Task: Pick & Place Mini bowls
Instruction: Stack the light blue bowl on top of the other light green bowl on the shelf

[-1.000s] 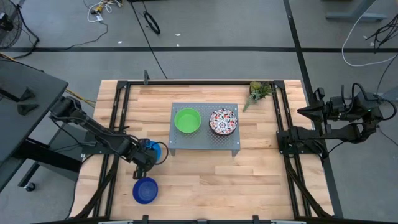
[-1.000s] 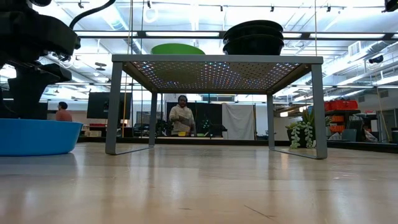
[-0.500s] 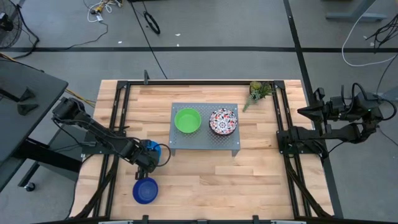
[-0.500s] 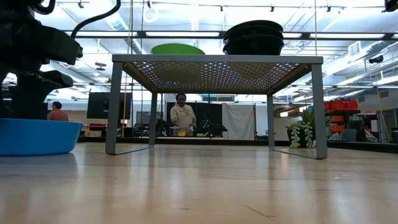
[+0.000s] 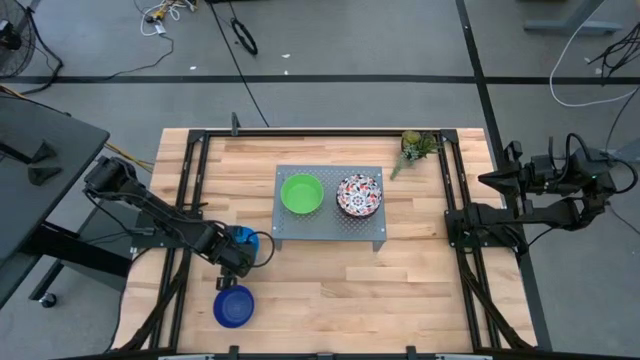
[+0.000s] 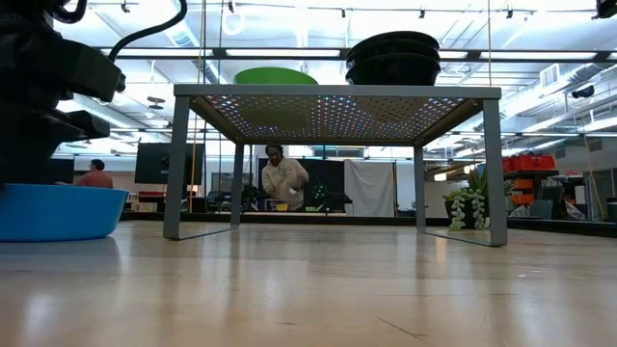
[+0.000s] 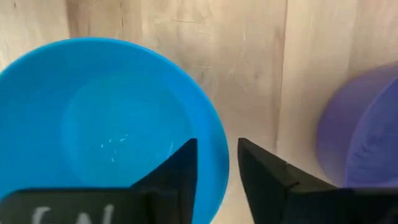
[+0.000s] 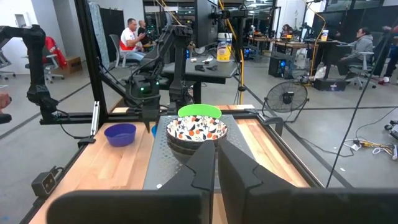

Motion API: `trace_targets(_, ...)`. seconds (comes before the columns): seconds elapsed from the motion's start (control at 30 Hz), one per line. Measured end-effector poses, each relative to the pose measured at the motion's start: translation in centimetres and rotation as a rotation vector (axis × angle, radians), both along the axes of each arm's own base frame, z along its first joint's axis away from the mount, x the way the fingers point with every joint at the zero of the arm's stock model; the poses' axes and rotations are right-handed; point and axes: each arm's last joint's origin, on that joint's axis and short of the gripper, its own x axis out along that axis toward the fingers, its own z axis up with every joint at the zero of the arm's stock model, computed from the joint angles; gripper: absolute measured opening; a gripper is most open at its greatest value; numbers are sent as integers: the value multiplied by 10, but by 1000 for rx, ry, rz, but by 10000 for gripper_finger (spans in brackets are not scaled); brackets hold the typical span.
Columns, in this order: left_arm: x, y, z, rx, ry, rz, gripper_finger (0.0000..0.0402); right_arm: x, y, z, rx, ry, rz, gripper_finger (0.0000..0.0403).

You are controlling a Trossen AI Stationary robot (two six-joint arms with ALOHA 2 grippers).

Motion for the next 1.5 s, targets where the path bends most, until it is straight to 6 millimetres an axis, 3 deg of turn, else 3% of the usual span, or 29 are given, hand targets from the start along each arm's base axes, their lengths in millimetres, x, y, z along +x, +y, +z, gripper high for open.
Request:
trace_targets(0.53,0,-1,0,-19,6,-17,17,0,0,0,0,0,0,23)
trace_targets(1.03,1,-2,2,-45,11,-37,4,0,0,0,0,0,0,23)
trace_targets(1.5,8,-7,50,-33,58,-18,3,0,0,0,0,0,0,23)
